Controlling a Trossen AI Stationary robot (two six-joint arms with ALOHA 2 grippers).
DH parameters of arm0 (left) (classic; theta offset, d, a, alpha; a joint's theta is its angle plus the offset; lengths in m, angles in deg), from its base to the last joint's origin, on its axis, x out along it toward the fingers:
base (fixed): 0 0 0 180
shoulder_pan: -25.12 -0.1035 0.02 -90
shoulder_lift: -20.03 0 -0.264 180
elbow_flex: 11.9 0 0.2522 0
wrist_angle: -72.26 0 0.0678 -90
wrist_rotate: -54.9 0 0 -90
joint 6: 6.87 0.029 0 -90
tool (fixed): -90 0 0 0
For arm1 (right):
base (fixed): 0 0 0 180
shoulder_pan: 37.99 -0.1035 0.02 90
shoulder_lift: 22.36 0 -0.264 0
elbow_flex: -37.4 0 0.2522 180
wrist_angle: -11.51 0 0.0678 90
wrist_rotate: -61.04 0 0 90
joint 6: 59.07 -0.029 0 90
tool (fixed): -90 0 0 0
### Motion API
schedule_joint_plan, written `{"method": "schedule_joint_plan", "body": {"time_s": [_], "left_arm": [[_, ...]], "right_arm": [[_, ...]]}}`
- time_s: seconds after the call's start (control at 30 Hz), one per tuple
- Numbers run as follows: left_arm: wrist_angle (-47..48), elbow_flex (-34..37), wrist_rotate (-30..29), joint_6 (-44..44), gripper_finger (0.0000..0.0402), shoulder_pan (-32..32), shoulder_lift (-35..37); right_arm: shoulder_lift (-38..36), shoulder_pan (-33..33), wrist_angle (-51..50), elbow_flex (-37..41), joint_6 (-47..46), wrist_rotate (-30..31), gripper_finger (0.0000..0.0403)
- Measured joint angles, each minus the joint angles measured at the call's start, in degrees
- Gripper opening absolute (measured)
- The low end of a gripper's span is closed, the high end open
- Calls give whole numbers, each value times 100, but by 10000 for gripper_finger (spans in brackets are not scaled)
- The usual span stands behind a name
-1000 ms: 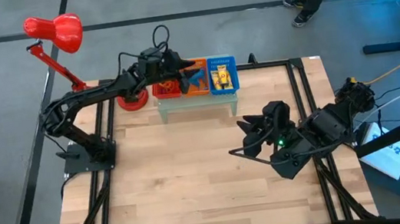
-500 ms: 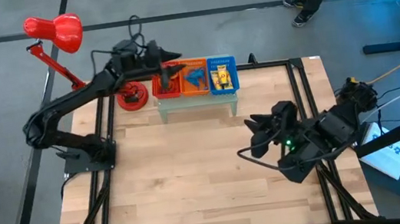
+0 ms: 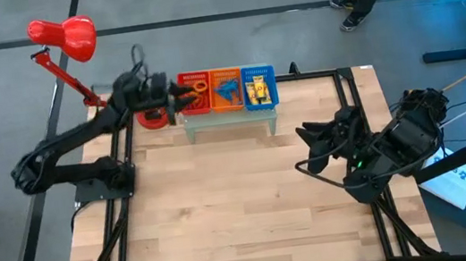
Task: Pick & Place Office Desk Supplies
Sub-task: Return to Home Position
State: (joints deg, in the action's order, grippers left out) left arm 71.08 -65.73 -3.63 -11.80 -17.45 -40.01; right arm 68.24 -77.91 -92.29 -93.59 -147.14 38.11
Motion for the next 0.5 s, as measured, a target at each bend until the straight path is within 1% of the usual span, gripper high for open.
{"method": "schedule_joint_plan", "body": {"time_s": [0.1, 0.2, 0.33, 0.5], "left_arm": [[-973, 1049, -161, -544, 161, 4, 584], [-1363, 1892, -462, -822, 158, 68, 1236], [-1384, 2681, -690, -1141, 157, 374, 2031], [-1360, 3274, -1182, -1563, 157, 1035, 3001]], "right_arm": [[-5, 0, 2, 0, -21, -45, 132], [-7, 0, 2, 0, -126, -42, 132], [-7, 38, 2, 0, -236, -45, 132], [-7, 132, 4, 0, -325, -45, 132]]}}
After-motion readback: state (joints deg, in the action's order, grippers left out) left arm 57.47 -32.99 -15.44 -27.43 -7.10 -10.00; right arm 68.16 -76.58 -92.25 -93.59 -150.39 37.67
